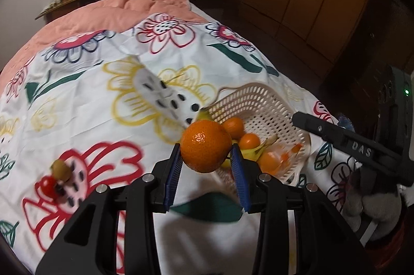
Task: Organize fruits
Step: 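Carry the large orange to the basket with the left tool and release it, then withdraw both tools from the basket back to the tomato and brown fruit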
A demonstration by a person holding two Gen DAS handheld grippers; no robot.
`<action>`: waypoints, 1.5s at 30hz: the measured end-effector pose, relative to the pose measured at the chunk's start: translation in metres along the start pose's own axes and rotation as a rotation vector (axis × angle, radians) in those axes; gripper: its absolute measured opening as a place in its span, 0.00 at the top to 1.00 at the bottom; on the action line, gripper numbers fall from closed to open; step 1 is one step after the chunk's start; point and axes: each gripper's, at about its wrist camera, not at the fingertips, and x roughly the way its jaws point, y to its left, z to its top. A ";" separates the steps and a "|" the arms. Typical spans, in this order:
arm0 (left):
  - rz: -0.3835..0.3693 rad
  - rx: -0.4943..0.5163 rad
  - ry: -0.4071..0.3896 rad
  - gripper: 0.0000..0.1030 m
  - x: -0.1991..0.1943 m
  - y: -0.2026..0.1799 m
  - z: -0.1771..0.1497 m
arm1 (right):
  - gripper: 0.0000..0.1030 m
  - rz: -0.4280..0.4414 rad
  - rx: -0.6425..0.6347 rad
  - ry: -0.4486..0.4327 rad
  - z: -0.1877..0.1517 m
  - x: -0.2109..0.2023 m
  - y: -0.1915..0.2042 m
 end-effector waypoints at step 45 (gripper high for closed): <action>0.131 -0.156 -0.136 0.38 -0.060 0.079 0.006 | 0.58 0.050 -0.050 0.032 -0.012 0.001 0.032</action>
